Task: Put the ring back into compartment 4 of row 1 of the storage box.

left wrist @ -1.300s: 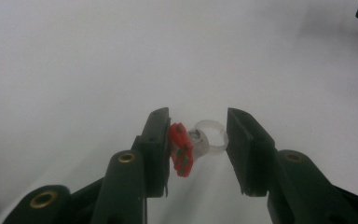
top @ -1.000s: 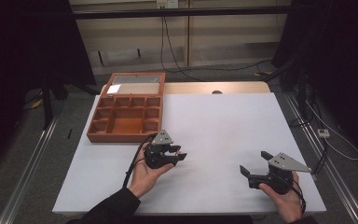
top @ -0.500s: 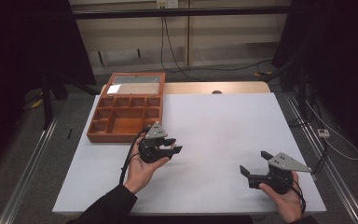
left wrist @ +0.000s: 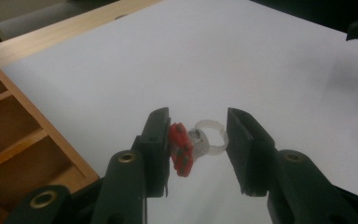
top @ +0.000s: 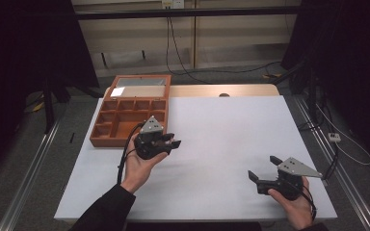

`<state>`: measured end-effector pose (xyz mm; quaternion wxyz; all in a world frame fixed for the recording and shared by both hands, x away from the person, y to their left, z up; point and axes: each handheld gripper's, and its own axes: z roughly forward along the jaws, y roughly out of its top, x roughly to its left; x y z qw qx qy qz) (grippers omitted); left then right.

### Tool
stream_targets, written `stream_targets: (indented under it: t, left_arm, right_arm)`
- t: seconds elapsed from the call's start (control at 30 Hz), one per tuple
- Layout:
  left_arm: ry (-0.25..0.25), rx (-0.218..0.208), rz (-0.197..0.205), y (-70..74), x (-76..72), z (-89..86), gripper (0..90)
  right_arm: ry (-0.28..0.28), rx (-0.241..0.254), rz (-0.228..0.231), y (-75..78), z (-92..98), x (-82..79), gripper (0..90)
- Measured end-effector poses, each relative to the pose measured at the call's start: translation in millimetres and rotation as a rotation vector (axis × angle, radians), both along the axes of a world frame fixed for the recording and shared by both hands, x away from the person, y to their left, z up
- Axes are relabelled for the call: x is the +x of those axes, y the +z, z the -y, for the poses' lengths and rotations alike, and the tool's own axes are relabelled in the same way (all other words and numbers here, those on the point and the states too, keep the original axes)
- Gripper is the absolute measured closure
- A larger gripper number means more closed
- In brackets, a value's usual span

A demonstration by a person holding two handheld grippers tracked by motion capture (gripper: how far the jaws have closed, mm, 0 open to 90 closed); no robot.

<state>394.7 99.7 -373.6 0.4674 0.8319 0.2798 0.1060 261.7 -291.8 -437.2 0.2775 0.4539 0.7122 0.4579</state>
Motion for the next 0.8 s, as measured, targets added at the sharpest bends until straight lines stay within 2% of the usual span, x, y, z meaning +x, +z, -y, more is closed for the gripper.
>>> stream_targets:
  t: [0.23, 0.8]
  left_arm:
    - [0.026, -0.013, 0.006, 8.4, 10.9, -5.6, 61.1]
    - [0.080, -0.035, 0.003, 15.1, 36.8, -14.4, 61.0]
  right_arm:
    - [0.003, -0.004, -0.003, 0.1, 0.2, 0.1, 5.1]
    - [0.004, 0.003, -0.007, -0.6, 1.0, 0.6, 5.1]
